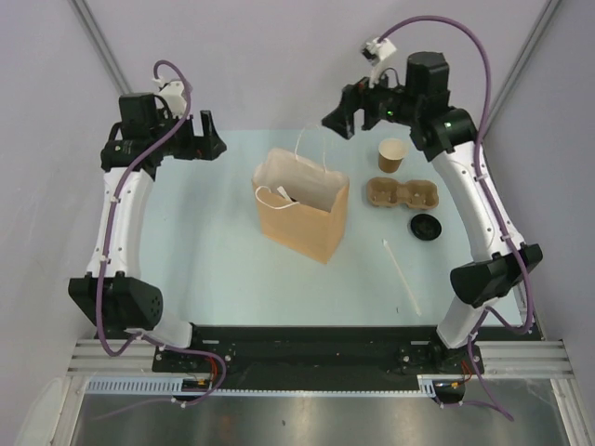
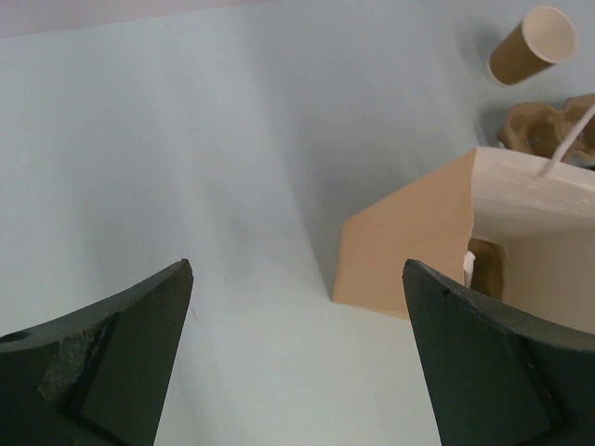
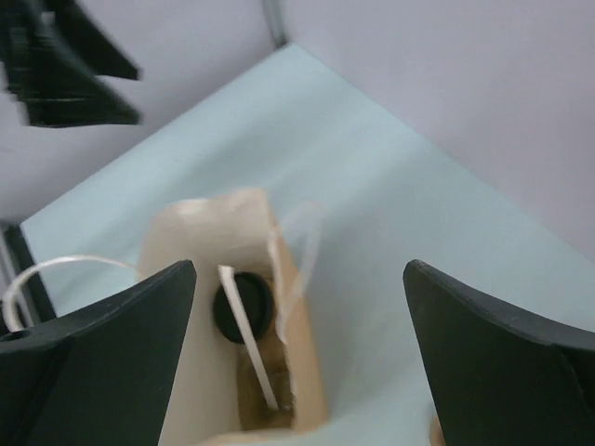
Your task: Pack the takeout coffee
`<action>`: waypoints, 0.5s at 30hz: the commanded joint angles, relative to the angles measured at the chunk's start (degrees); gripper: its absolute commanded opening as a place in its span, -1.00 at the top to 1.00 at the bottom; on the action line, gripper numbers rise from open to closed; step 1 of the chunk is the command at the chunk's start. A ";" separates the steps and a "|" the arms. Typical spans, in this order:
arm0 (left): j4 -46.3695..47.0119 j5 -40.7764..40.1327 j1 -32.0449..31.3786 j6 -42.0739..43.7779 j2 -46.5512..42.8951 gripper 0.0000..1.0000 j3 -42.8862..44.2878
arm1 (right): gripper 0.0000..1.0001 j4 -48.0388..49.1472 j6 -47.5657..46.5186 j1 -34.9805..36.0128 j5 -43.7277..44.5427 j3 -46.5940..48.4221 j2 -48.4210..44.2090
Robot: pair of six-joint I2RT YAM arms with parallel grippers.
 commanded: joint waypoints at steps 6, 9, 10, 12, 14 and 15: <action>-10.07 9.24 2.28 7.67 3.99 -0.99 -1.62 | -0.99 -2.53 3.66 -16.52 3.72 -28.56 -15.55; -9.19 7.38 2.28 10.75 2.50 -0.99 -9.00 | -0.99 -3.84 0.86 -20.38 4.86 -41.05 -19.53; -7.71 6.51 2.28 11.28 1.53 -0.99 -11.28 | -0.99 -4.63 -0.98 -21.26 5.04 -43.37 -21.54; -5.68 6.23 2.28 12.16 -1.80 -0.99 -18.58 | -0.99 -6.21 -2.92 -23.63 6.36 -47.85 -24.01; -2.95 5.10 2.19 12.42 -4.79 -0.99 -24.45 | -0.99 -7.09 -4.68 -25.48 6.54 -52.78 -26.92; -2.51 4.57 2.10 12.25 -5.50 -0.99 -25.97 | -0.99 -7.36 -4.95 -25.93 6.54 -54.10 -27.62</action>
